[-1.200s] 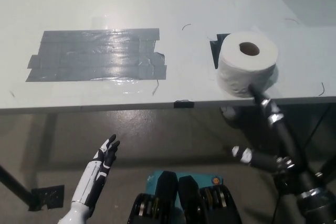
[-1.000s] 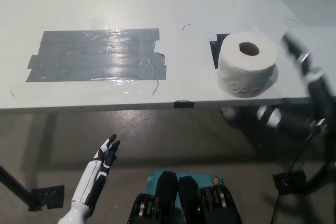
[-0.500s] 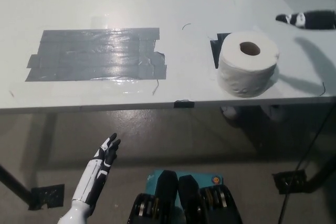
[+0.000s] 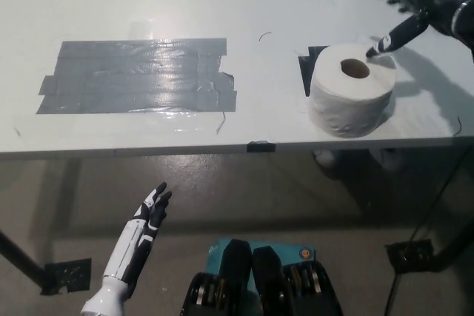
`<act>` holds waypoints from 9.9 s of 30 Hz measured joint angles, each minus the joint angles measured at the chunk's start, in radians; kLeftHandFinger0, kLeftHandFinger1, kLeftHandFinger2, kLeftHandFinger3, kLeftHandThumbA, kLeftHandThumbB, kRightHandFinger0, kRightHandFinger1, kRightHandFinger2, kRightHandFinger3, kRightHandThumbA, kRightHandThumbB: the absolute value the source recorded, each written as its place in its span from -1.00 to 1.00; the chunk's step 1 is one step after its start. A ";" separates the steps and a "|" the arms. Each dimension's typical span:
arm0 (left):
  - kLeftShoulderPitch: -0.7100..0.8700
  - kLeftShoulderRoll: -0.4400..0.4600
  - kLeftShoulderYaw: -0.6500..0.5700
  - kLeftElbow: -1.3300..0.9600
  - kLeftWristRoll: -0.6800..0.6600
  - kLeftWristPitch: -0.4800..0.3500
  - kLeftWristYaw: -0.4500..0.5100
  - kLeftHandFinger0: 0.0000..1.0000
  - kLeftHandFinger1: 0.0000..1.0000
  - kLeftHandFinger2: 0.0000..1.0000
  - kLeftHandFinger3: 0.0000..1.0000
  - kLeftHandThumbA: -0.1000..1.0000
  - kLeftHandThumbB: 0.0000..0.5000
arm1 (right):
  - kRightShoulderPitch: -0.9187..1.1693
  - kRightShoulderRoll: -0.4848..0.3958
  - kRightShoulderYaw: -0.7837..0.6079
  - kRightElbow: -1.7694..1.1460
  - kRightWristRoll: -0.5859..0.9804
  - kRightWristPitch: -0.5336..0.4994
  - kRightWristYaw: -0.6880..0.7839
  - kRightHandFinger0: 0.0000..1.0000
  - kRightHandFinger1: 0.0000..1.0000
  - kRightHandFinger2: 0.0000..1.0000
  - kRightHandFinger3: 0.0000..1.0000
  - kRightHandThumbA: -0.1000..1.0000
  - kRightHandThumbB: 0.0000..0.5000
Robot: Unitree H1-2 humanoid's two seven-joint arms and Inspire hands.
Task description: A toilet paper roll is kept on the black spot on the desk infront of the robot and the robot inserts its right thumb into the hole in the centre to grab the roll. Then it passes the roll to a person.
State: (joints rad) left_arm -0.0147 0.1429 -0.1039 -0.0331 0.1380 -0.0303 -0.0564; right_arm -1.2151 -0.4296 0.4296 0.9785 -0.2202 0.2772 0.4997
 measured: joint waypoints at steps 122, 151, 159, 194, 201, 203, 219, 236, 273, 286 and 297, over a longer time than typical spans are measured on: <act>-0.094 0.002 0.000 -0.022 0.024 0.016 -0.021 1.00 1.00 1.00 1.00 1.00 -0.43 | -0.180 0.186 0.126 0.404 -0.277 -0.145 0.034 1.00 1.00 1.00 1.00 1.00 0.36; -0.109 0.004 0.001 -0.024 0.024 0.023 -0.028 1.00 1.00 1.00 1.00 1.00 -0.48 | -0.111 0.218 0.141 0.427 -0.302 -0.107 -0.041 -0.87 -0.24 0.45 1.00 -1.00 -0.51; -0.116 0.004 0.002 -0.023 0.023 0.023 -0.028 1.00 1.00 1.00 1.00 1.00 -0.57 | -0.093 0.213 0.111 0.424 -0.297 -0.119 -0.110 -0.78 0.13 0.64 -0.08 -1.00 -0.22; -0.177 0.003 0.000 0.034 0.023 0.023 -0.028 1.00 1.00 1.00 1.00 1.00 -0.66 | 0.363 0.295 -0.819 -0.071 0.350 0.001 -0.053 -1.00 -0.10 0.71 0.93 -1.00 -0.55; -0.183 0.003 0.000 0.039 0.023 0.023 -0.028 1.00 1.00 1.00 1.00 1.00 -0.65 | 0.470 0.355 -0.808 -0.239 0.480 0.041 -0.057 -1.00 -0.13 0.64 0.97 -1.00 -0.54; -0.184 0.003 0.000 0.039 0.023 0.023 -0.028 1.00 1.00 1.00 1.00 1.00 -0.66 | 0.492 0.366 -0.800 -0.275 0.513 0.053 -0.062 -1.00 -0.12 0.66 0.98 -1.00 -0.55; -0.190 0.003 0.001 0.040 0.023 0.023 -0.028 1.00 1.00 1.00 1.00 1.00 -0.65 | 0.563 0.382 -0.727 -0.518 0.774 0.125 -0.161 -1.00 -0.11 0.65 1.00 -1.00 -0.53; -0.227 0.003 0.001 0.040 0.022 0.023 -0.028 1.00 1.00 1.00 1.00 1.00 -0.70 | 0.549 0.377 -0.669 -0.636 1.046 0.173 -0.279 -1.00 -0.14 0.63 1.00 -1.00 -0.55; -0.256 0.003 0.000 0.035 0.022 0.024 -0.028 1.00 1.00 1.00 1.00 1.00 -0.71 | 0.245 0.242 -0.228 -0.215 0.697 0.142 -0.519 -0.65 0.18 0.82 0.54 -1.00 -0.29; -0.256 0.004 0.000 0.033 0.022 0.025 -0.029 1.00 1.00 1.00 1.00 1.00 -0.76 | 0.059 0.256 -0.048 0.002 0.423 0.027 -0.553 -0.60 0.26 0.87 0.61 -1.00 -0.20; -0.259 0.009 -0.003 0.028 0.026 0.029 -0.043 1.00 1.00 1.00 1.00 0.99 -0.74 | 0.031 0.240 -0.080 -0.122 0.318 -0.001 -0.485 1.00 1.00 1.00 1.00 0.67 0.94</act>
State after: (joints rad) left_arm -0.2734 0.1517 -0.1071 -0.0048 0.1639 -0.0009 -0.0996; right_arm -1.1843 -0.1897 0.3497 0.8562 0.0979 0.2757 0.0147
